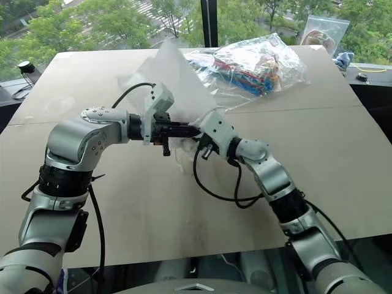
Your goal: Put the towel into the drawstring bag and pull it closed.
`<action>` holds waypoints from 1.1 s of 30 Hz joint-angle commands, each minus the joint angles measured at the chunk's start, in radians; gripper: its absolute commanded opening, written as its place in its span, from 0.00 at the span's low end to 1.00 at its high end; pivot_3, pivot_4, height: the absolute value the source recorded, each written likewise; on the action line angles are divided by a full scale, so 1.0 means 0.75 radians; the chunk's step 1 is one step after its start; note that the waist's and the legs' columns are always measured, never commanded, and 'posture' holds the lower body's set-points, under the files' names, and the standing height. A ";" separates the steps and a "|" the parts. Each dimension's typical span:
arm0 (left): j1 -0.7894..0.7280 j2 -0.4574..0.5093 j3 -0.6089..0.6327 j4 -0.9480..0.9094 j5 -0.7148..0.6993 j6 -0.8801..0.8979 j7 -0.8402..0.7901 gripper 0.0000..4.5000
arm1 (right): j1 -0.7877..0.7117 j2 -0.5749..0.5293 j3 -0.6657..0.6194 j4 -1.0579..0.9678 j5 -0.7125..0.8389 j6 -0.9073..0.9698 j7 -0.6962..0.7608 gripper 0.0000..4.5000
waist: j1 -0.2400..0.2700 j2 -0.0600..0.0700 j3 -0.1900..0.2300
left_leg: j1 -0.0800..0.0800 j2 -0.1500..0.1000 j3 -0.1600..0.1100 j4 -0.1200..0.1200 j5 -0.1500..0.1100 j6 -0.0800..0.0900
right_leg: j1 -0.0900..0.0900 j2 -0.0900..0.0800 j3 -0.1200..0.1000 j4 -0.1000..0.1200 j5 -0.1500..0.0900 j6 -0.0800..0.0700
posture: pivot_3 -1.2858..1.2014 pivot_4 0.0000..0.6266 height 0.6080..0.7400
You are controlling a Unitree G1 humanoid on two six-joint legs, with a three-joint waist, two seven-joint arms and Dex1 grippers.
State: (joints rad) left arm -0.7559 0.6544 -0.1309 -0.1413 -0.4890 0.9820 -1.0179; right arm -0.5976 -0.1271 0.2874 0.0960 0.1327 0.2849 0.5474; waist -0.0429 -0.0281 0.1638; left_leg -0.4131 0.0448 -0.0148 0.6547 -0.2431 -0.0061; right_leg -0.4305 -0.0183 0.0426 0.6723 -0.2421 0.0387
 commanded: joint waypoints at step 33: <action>0.000 -0.101 0.169 -0.094 -0.289 0.291 0.276 0.00 | 0.422 -0.282 -0.173 -0.751 0.374 0.591 0.043 0.67 | 0.007 0.001 0.001 | 0.000 -0.004 -0.001 0.007 0.000 -0.001 | 0.000 -0.004 0.000 0.008 0.000 0.000 | 0.52 0.24 1.00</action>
State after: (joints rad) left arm -0.7432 0.5675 -0.0104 -0.2152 -0.7094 1.2447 -0.7938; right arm -0.2765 -0.3249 0.1905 -0.3670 0.3674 0.6874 0.5623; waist -0.0377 -0.0274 0.1642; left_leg -0.4129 0.0417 -0.0163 0.6604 -0.2429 -0.0066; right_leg -0.4305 -0.0204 0.0426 0.6783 -0.2422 0.0390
